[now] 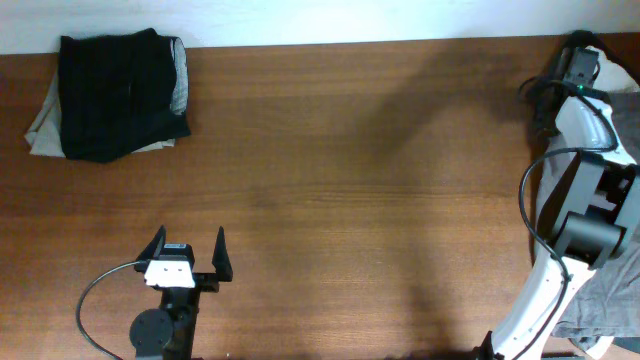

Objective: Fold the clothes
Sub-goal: 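Reach the right gripper to the grey trousers pile and grasp them, then drag the grey trousers with the right gripper onto the table center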

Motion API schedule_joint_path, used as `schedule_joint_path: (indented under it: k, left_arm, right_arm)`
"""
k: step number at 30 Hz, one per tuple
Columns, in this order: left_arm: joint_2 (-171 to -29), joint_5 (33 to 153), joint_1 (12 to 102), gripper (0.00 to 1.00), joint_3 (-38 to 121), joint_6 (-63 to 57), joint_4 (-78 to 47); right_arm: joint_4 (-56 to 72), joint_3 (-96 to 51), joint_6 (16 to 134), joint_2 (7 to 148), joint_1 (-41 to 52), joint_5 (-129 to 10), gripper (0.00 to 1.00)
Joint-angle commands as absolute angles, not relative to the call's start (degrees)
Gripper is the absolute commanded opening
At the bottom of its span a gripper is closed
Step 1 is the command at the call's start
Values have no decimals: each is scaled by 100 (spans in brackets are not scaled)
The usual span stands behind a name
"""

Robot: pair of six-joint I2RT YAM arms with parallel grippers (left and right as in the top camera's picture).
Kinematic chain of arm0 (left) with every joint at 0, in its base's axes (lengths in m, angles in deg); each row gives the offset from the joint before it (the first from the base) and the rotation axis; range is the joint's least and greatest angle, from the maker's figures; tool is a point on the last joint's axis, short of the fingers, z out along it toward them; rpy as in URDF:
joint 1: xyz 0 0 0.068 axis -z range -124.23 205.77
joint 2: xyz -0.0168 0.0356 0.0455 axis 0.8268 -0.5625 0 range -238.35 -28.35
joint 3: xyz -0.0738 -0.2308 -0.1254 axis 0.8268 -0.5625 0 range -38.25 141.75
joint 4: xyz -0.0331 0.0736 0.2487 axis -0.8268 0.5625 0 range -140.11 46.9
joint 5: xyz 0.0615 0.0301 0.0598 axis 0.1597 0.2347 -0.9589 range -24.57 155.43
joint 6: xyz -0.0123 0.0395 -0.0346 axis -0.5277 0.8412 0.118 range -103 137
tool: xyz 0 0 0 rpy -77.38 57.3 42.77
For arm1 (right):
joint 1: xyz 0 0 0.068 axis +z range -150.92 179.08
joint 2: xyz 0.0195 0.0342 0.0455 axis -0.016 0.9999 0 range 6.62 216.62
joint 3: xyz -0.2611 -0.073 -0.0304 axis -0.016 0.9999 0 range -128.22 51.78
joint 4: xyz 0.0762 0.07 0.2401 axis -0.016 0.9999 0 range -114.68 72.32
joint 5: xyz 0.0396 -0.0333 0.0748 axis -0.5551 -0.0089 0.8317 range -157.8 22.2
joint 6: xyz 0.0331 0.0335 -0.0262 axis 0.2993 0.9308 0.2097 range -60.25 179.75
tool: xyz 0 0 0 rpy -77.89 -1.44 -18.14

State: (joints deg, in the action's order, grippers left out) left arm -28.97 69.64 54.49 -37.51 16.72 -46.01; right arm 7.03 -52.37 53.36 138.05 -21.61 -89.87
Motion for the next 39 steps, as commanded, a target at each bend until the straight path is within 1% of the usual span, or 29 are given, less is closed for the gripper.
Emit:
schedule_joint_path:
  k: [1, 4, 7, 10, 15, 18, 21, 22, 23, 27, 30, 31, 32, 33, 34, 35, 36, 37, 38, 39]
  left_arm:
    - [-2871, 6964, 5421, 99, -3773, 1677, -4574]
    - [-2871, 6964, 5421, 99, -3773, 1677, -4574]
    - [-2871, 6964, 5421, 99, -3773, 1677, -4574]
    - [-2871, 6964, 5421, 99, -3773, 1677, -4574]
    - [-2871, 6964, 5421, 99, -3773, 1677, -4574]
    - [-2871, 6964, 5421, 99, -3773, 1677, -4574]
    - [-2871, 6964, 5421, 99, -3773, 1677, -4574]
    - [-2871, 6964, 5421, 99, -3773, 1677, -4574]
    - [-2871, 6964, 5421, 99, -3773, 1677, -4574]
    - [-2871, 6964, 5421, 99, -3773, 1677, -4574]
    - [-2871, 6964, 5421, 99, -3773, 1677, -4574]
    - [-2871, 6964, 5421, 99, -3773, 1677, -4574]
    - [-2871, 6964, 5421, 99, -3773, 1677, -4574]
    - [-2871, 6964, 5421, 99, -3773, 1677, -4574]
    - [-2871, 6964, 5421, 99, -3773, 1677, -4574]
    - [-2871, 6964, 5421, 99, -3773, 1677, -4574]
    - [-2871, 6964, 5421, 99, -3773, 1677, -4574]
    - [-2871, 6964, 5421, 99, -3773, 1677, -4574]
    - [-2871, 6964, 5421, 99, -3773, 1677, -4574]
    - [-2871, 6964, 5421, 99, -3773, 1677, -4574]
  right_arm:
    - [753, -5366, 5579, 13200, -2117, -9076, 4]
    - [1024, -5366, 5590, 12734, -2067, -8853, 4]
    - [1181, -5366, 5917, 12288, -1914, -8749, 4]
    - [1354, -5366, 5966, 11794, -1476, -8408, 4]
    - [1483, -5360, 6092, 11926, -945, -8246, 4]
    - [1592, -5360, 6095, 12028, -626, -7439, 4]
    - [1564, -5353, 6350, 12131, 82, -6534, 4]
    - [1555, -5353, 6398, 12166, 456, -6261, 4]
    - [1546, -5353, 6488, 12192, 685, -6217, 4]
    - [1304, -5353, 6632, 12406, 2526, -6193, 4]
    - [1286, -5355, 7028, 12420, 3634, -6121, 5]
    - [1286, -5355, 7113, 12420, 3857, -6019, 5]
    - [1284, -5358, 7115, 12420, 4268, -5966, 27]
    - [1282, -5362, 7115, 12420, 4375, -6062, 49]
    - [1286, -5380, 7074, 12420, 4445, -6095, 49]
    - [1323, -5419, 7076, 12389, 4449, -6093, 51]
    - [1387, -5476, 7076, 12326, 4412, -6095, 61]
    - [1572, -5637, 7076, 12162, 4250, -6119, 85]
    - [1673, -5738, 7078, 12087, 4143, -6119, 92]
    - [1822, -5878, 7078, 11996, 3979, -6119, 96]
